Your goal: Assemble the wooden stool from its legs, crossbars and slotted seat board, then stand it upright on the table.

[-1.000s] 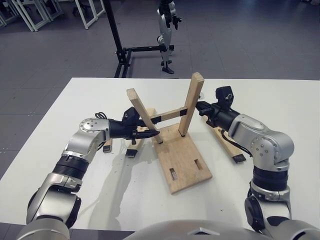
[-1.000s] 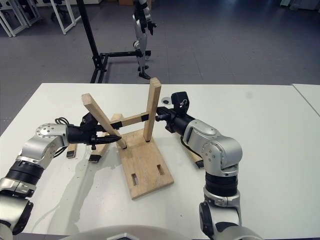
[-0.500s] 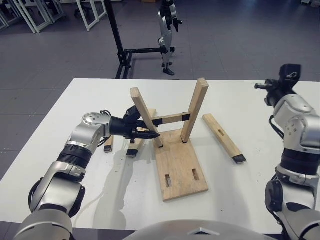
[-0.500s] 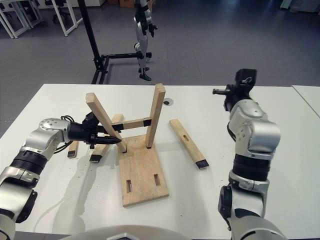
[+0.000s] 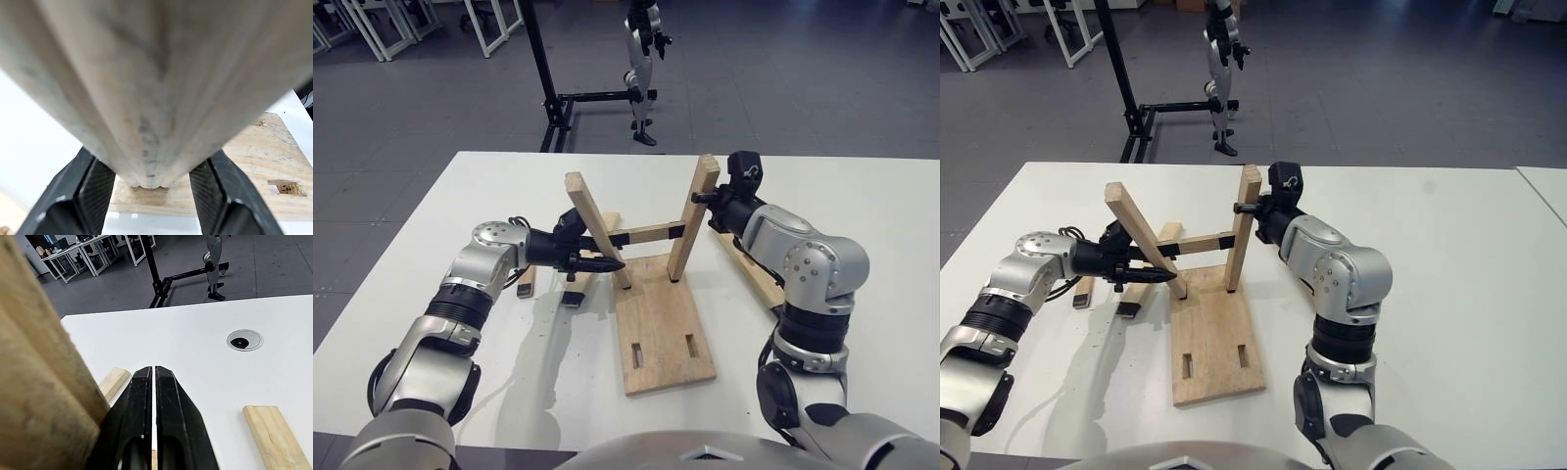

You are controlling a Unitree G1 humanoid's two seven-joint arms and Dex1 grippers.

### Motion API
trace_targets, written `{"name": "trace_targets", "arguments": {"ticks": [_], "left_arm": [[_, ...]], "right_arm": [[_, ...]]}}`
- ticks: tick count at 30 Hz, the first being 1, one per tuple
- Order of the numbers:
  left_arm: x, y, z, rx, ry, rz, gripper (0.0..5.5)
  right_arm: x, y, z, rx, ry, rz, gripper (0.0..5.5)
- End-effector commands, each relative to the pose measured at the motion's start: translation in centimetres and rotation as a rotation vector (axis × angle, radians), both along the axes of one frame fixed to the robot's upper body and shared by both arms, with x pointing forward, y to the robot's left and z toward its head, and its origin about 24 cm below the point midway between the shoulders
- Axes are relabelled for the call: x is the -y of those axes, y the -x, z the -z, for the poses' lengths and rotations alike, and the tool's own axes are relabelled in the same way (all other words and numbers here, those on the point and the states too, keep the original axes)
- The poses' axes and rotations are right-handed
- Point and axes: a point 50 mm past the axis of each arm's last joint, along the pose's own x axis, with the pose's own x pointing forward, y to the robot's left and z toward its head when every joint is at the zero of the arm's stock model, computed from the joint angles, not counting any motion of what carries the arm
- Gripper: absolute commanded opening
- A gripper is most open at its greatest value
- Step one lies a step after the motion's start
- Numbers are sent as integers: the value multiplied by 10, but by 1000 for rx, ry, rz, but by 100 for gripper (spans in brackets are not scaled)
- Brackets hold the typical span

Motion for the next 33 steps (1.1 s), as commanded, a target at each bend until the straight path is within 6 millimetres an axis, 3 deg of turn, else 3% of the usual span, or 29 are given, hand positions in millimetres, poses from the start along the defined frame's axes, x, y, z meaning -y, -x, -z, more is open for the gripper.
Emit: {"name": "trace_targets", "arguments": {"ticks": [1, 3, 6, 8, 10, 16, 19, 21, 23, 25, 28, 33], "left_arm": [[1, 65, 101, -399, -339, 110, 207], [3, 63, 98, -380, -312, 118, 207], [6, 54, 103, -206, -399, 135, 207], [12, 52, 103, -162, -379, 147, 207], [14, 51, 101, -147, -365, 168, 207], [12, 45, 95, -83, -369, 237, 207], [15, 35, 86, -36, -374, 269, 207], [16, 30, 81, -4, -395, 306, 207], [21, 21, 71, 36, -387, 331, 207], [29, 11, 59, 84, -358, 345, 207], [42, 1, 45, 142, -312, 356, 207], [54, 4, 42, 181, -266, 378, 207]], "right_arm": [[78, -18, -38, 180, -15, 235, 14], [84, -18, -65, 286, -144, 208, 14], [56, -1, -99, 426, -518, -76, 14], [39, 26, -125, 535, -727, -418, 30], [33, 52, -131, 543, -784, -742, 70], [19, 87, -80, 200, -497, -1128, 187], [9, 95, -17, -63, -145, -1114, 251], [13, 93, 24, -137, 75, -1109, 300], [14, 89, 51, -148, 173, -1138, 340], [8, 83, 63, -99, 244, -1165, 390], [3, 84, 73, -65, 293, -1229, 390], [-1, 81, 82, -7, 349, -1236, 390]]}}
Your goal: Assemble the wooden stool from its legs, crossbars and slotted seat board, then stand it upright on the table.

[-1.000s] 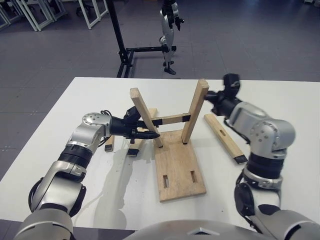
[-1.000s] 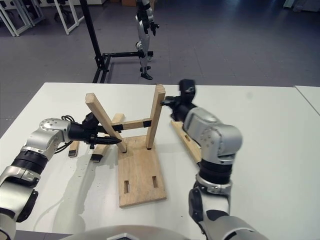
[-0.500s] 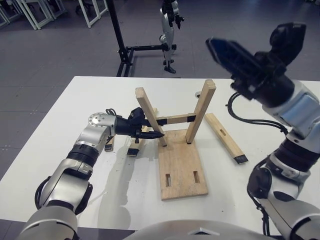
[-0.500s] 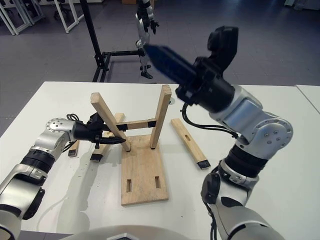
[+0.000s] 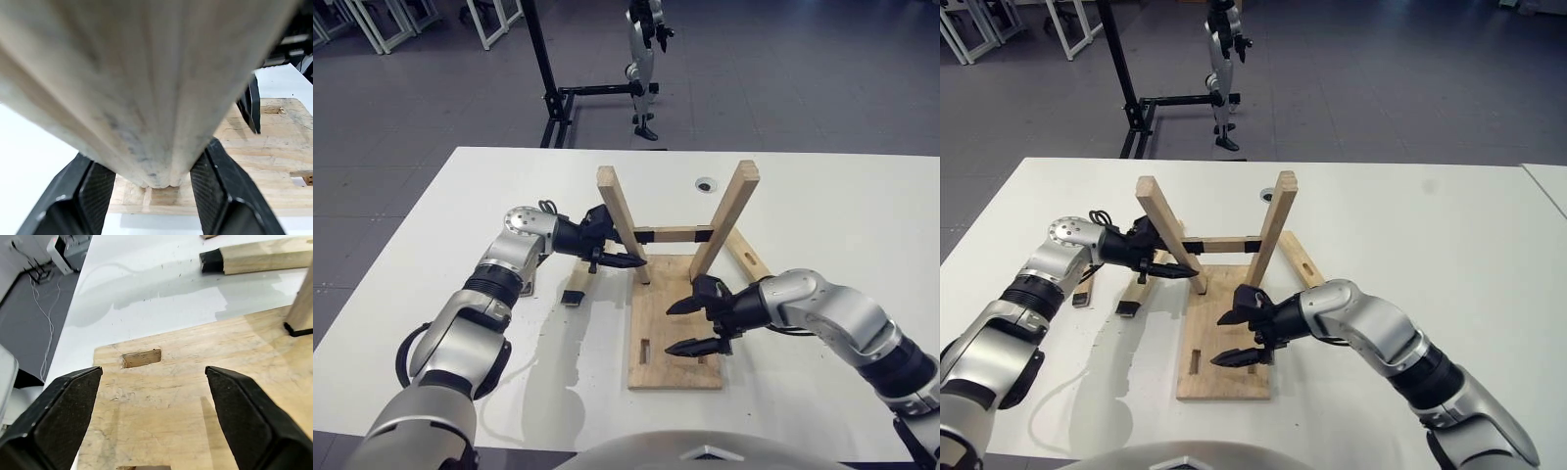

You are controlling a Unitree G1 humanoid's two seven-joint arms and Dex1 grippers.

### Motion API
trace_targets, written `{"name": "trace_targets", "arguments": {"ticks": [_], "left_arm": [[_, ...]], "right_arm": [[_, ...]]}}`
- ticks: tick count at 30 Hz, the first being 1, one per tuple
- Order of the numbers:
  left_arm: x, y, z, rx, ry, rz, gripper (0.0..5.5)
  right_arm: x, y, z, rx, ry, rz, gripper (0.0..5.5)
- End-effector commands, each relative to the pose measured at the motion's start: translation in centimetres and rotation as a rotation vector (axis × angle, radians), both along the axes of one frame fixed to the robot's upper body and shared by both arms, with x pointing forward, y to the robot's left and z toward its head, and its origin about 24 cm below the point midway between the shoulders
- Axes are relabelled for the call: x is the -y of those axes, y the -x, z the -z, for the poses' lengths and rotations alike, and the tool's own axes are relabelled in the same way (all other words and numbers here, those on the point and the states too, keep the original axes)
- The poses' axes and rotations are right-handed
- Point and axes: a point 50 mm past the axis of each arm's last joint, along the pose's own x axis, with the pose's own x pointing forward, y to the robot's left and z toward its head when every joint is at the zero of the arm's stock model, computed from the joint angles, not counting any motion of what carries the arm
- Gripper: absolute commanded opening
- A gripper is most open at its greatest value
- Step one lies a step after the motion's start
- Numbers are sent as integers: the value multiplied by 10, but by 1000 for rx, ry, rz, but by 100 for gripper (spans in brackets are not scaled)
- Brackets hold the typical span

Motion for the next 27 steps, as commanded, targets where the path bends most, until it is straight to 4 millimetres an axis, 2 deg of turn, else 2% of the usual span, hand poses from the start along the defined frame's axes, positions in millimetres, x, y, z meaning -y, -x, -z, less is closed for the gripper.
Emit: {"name": "trace_targets", "arguments": {"ticks": [1, 5, 8, 9, 15, 18, 23, 26, 27], "left_arm": [[12, 26, 48, 19, -290, 147, 207], [10, 28, 50, 16, -292, 133, 207], [8, 26, 48, 25, -292, 115, 207], [8, 23, 47, 32, -297, 93, 245], [7, 18, 47, 30, -288, 13, 357], [-1, 12, 35, 37, -288, 0, 405], [-36, 2, -17, 79, -353, 39, 482], [-71, 6, -65, 104, -453, 51, 487], [-76, 0, -88, 173, -421, -38, 487]], "right_arm": [[0, -7, 9, 100, 40, -16, 390], [12, -23, 17, 238, 128, 21, 390], [19, -18, 26, 227, 165, -9, 390], [20, -15, 28, 222, 166, -14, 392], [15, -8, 29, 217, 140, -5, 392], [14, -5, 31, 212, 134, 8, 392], [13, -3, 36, 212, 132, 65, 392], [12, -2, 39, 210, 120, 115, 392], [12, -3, 39, 211, 116, 138, 392]]}}
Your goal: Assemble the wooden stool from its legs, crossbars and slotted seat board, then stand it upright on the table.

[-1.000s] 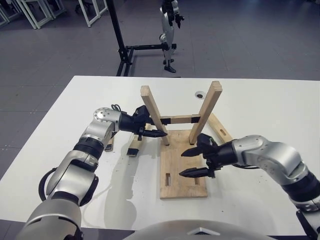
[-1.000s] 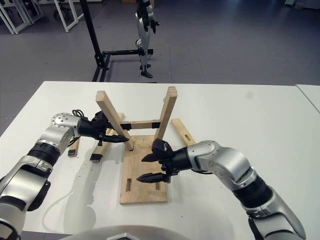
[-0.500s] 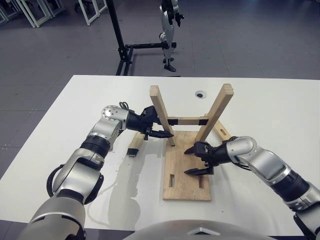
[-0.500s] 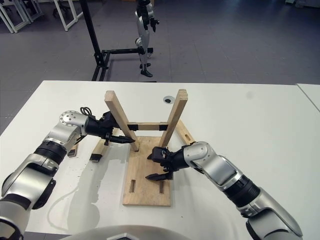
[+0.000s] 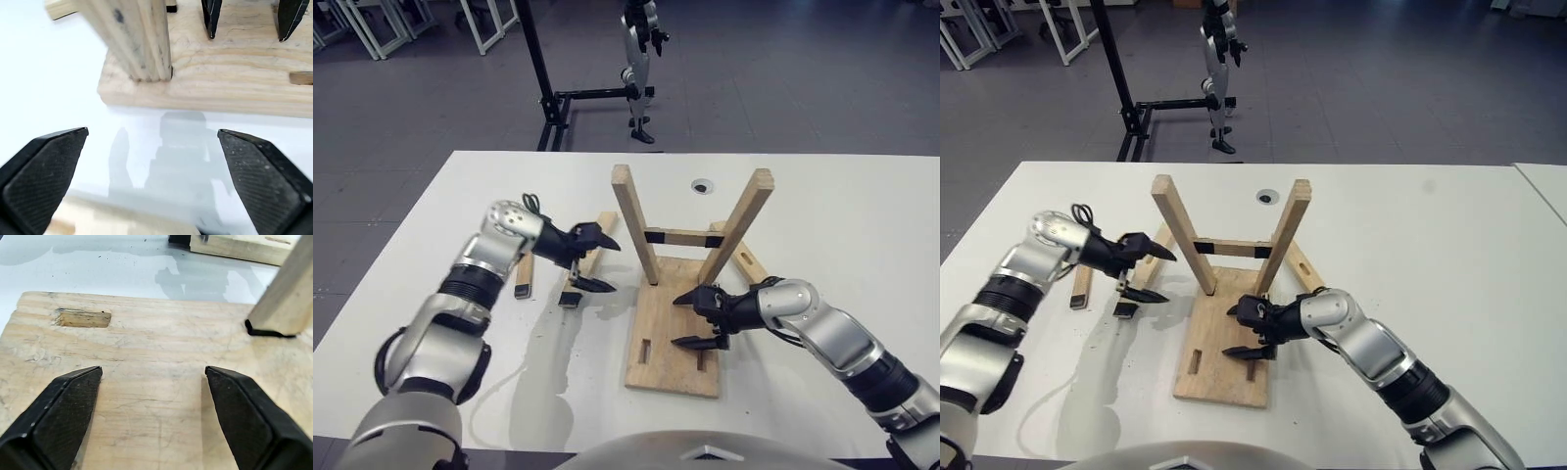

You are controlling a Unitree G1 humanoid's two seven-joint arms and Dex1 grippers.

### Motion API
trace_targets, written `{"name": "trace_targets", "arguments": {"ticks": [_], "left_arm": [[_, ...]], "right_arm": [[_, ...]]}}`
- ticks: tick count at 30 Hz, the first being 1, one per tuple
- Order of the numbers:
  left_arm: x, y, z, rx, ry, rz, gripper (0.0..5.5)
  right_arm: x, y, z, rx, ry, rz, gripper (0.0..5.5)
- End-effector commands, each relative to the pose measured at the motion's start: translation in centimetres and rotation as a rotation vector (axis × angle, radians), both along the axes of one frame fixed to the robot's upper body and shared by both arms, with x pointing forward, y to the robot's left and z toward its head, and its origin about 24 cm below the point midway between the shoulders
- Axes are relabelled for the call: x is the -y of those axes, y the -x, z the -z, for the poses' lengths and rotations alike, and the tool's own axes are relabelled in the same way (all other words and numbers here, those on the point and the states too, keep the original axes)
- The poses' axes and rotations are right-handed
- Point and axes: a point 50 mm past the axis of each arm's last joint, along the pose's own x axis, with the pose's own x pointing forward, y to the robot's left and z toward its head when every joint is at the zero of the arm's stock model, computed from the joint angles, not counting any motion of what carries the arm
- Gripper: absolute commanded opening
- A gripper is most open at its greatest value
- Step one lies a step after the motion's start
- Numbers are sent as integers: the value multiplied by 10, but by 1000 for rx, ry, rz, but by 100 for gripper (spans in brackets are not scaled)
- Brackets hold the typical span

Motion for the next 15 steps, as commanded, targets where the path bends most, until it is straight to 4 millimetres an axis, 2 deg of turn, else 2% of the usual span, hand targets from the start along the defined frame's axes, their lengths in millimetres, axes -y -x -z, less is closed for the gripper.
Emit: {"name": "trace_targets", "arguments": {"ticks": [1, 2, 3, 4, 6, 9, 10, 12, 14, 15], "left_arm": [[1, -30, -120, 361, 324, -373, 469], [26, -35, -160, 433, 581, -550, 454], [42, -33, -185, 439, 734, -655, 439], [56, -30, -200, 442, 818, -708, 421], [68, -29, -221, 442, 914, -747, 386], [89, -24, -248, 320, 1071, -773, 319], [97, -23, -253, 265, 1111, -786, 302], [112, -21, -255, 99, 1162, -790, 302], [125, -21, -236, -24, 1096, -809, 302], [129, -22, -217, -94, 1026, -833, 302]], "right_arm": [[4, 0, 15, -22, 35, 129, 392], [2, -3, 14, -6, 19, 165, 392], [1, -6, 12, 8, 9, 187, 392], [-1, -9, 9, 25, -4, 203, 392], [-7, -14, -2, 35, -57, 230, 392], [-16, -16, -8, 32, -112, 257, 392], [-17, -14, -6, 27, -113, 263, 392], [-18, -13, -3, 19, -105, 271, 392], [-19, -13, -1, 17, -98, 273, 392], [-18, -14, -1, 20, -96, 277, 392]]}}
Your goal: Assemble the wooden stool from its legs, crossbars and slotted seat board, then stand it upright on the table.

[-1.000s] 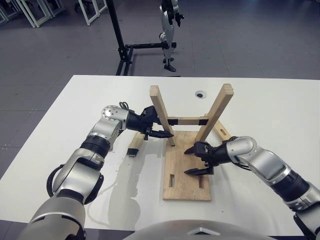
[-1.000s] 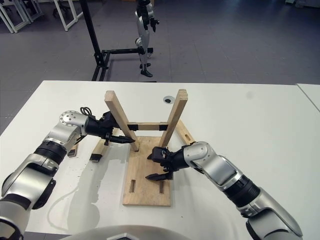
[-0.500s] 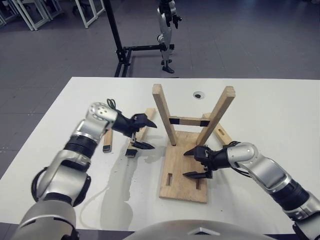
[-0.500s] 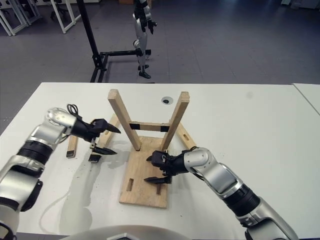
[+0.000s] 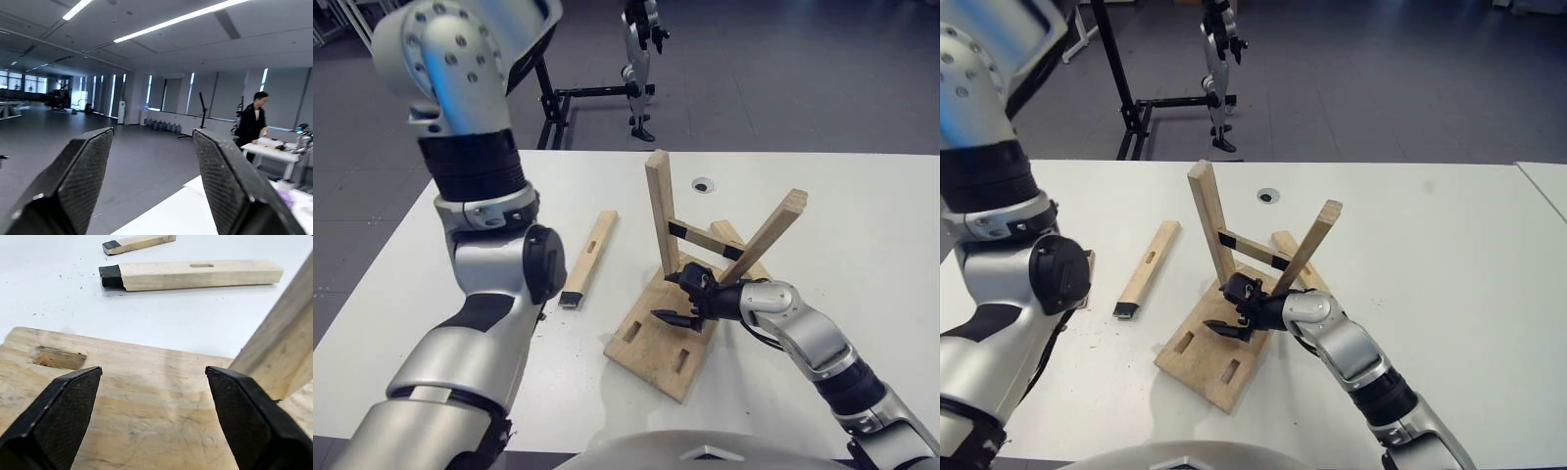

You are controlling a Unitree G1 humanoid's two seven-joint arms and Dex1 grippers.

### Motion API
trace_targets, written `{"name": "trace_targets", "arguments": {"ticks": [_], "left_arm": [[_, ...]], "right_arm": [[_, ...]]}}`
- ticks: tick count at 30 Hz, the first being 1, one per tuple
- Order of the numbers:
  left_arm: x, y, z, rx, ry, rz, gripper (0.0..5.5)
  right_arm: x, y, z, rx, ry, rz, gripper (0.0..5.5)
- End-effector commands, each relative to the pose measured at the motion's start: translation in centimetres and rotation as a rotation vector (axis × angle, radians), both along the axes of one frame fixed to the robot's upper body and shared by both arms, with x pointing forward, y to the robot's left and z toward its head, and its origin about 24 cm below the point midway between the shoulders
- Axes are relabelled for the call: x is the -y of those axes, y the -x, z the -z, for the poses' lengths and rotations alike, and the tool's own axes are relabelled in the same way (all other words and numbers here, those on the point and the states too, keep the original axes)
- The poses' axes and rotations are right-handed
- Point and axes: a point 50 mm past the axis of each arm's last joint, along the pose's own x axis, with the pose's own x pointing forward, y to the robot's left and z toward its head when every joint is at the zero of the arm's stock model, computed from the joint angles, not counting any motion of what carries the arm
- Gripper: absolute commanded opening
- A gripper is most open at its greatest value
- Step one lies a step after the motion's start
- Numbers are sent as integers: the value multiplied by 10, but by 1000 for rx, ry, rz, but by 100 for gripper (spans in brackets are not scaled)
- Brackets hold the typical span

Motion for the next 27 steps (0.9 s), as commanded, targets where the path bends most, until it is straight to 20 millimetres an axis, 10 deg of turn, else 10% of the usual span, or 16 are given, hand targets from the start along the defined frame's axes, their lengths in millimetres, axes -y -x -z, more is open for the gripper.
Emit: {"name": "trace_targets", "arguments": {"ticks": [1, 5, 8, 10, 15, 17, 19, 20, 22, 23, 25, 27], "left_arm": [[16, -6, 62, -287, -114, 57, 302], [17, -4, 122, -442, -245, 55, 302], [20, -3, 127, -418, -239, 67, 302], [20, -3, 104, -298, -172, 63, 302], [-6, 22, -37, 301, 170, 30, 302], [-9, 19, -40, 331, 145, -11, 302], [7, -8, 32, 95, 0, 24, 302], [22, -18, 120, -146, -159, 66, 302], [34, 32, 290, -597, -435, 240, 302], [31, 70, 333, -742, -473, 327, 302], [26, 95, 339, -794, -423, 387, 302], [26, 69, 302, -672, -329, 332, 302]], "right_arm": [[2, -3, 2, 3, 21, 26, 392], [2, -4, 1, 10, 17, 41, 392], [2, -4, 1, 10, 15, 44, 392], [1, -5, 2, 11, 14, 44, 392], [0, -4, 2, 10, 16, 42, 392], [0, -4, 2, 12, 17, 42, 392], [2, -3, 2, 11, 17, 49, 392], [2, -2, 3, 9, 14, 53, 392], [-1, -2, 3, 9, 10, 52, 392], [-2, -4, 1, 14, 6, 56, 392], [1, -7, 0, 19, 6, 74, 392], [2, -6, 2, 15, 11, 78, 392]]}}
